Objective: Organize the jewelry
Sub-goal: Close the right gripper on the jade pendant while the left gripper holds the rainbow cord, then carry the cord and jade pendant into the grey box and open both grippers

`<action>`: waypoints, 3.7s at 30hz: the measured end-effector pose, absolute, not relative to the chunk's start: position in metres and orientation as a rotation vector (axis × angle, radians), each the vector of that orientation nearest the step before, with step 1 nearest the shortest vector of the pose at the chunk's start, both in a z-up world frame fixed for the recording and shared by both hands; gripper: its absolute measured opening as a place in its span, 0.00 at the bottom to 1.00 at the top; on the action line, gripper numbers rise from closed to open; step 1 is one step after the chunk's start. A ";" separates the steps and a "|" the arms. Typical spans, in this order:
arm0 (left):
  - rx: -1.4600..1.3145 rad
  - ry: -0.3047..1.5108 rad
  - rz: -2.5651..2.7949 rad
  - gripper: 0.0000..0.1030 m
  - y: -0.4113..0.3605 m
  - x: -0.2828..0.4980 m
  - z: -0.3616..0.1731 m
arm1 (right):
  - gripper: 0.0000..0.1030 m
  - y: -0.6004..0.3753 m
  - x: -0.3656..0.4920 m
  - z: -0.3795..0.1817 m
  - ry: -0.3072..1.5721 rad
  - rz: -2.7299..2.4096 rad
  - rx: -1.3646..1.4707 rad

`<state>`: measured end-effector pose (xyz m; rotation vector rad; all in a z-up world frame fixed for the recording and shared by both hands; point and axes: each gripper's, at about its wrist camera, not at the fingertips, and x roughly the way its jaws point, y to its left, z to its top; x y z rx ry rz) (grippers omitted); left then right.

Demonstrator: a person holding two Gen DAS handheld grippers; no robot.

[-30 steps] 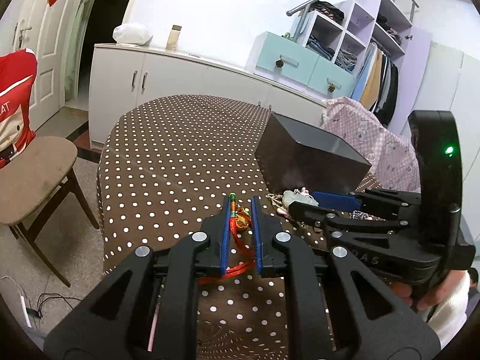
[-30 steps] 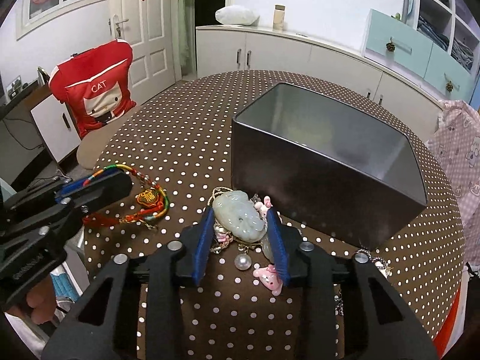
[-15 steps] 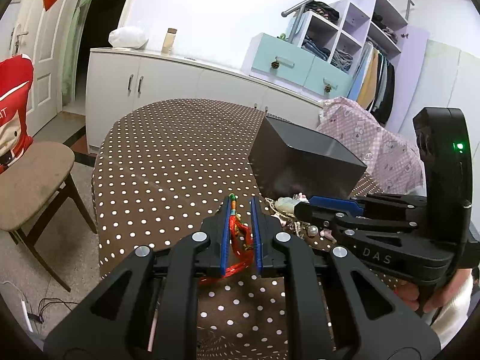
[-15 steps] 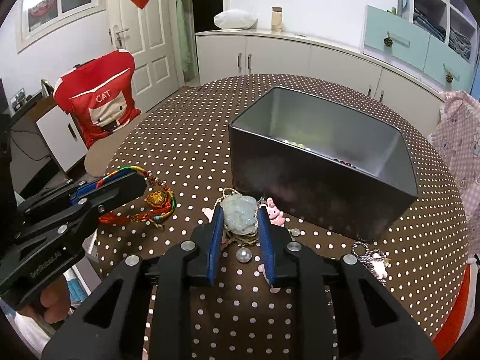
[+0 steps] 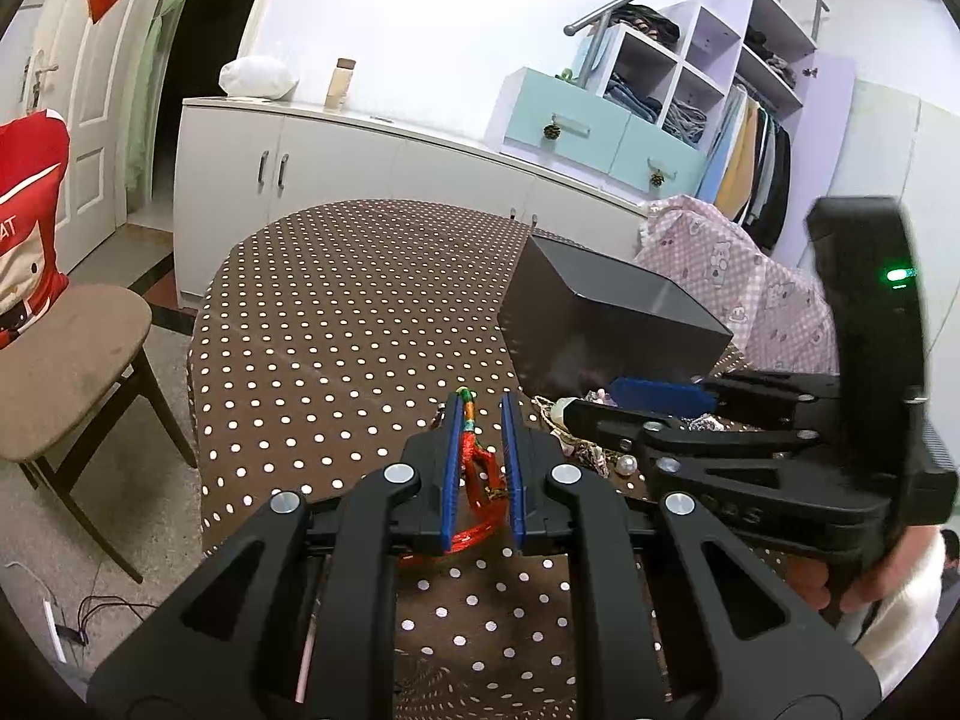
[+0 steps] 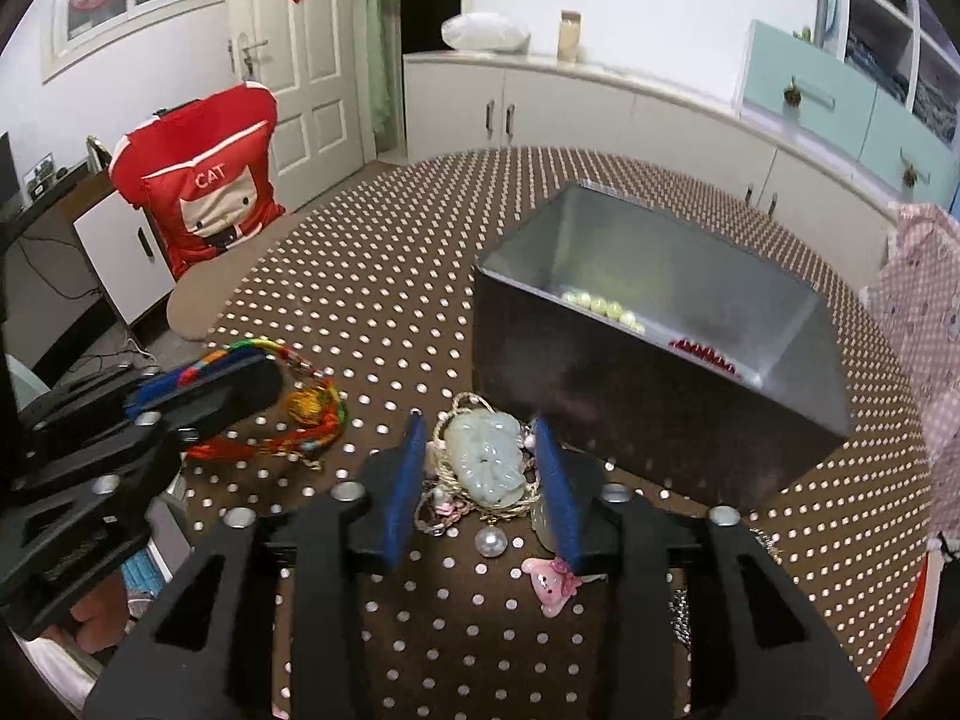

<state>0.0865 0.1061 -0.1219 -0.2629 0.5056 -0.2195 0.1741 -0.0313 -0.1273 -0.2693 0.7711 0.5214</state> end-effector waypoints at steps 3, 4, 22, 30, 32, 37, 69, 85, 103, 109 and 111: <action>-0.264 0.507 -0.219 0.13 0.108 0.085 -0.123 | 0.27 -0.034 0.176 -0.128 0.770 0.524 -0.244; -0.264 0.509 -0.218 0.13 0.108 0.085 -0.124 | 0.27 -0.034 0.175 -0.128 0.770 0.525 -0.248; -0.260 0.498 -0.219 0.13 0.106 0.082 -0.119 | 0.24 -0.041 0.169 -0.123 0.769 0.530 -0.221; -0.233 0.462 -0.240 0.13 0.096 0.086 -0.103 | 0.17 -0.059 0.167 -0.110 0.739 0.518 -0.180; -0.222 0.452 -0.246 0.13 0.093 0.087 -0.099 | 0.17 -0.061 0.167 -0.110 0.739 0.507 -0.185; -0.213 0.440 -0.262 0.13 0.085 0.088 -0.093 | 0.17 -0.066 0.167 -0.111 0.743 0.504 -0.158; -0.123 0.563 -0.234 0.78 0.094 0.096 -0.110 | 0.18 -0.120 0.162 -0.090 0.670 0.443 -0.045; -0.018 0.616 -0.101 0.18 0.086 0.110 -0.126 | 0.18 -0.117 0.160 -0.091 0.671 0.442 -0.057; -0.008 0.381 -0.264 0.18 0.029 0.137 -0.036 | 0.17 -0.136 0.178 -0.064 0.606 0.393 -0.038; -0.080 0.360 -0.322 0.18 0.028 0.159 -0.019 | 0.17 -0.133 0.192 -0.059 0.603 0.400 -0.037; -0.099 0.382 -0.332 0.18 0.027 0.168 -0.020 | 0.18 -0.132 0.195 -0.059 0.604 0.403 -0.041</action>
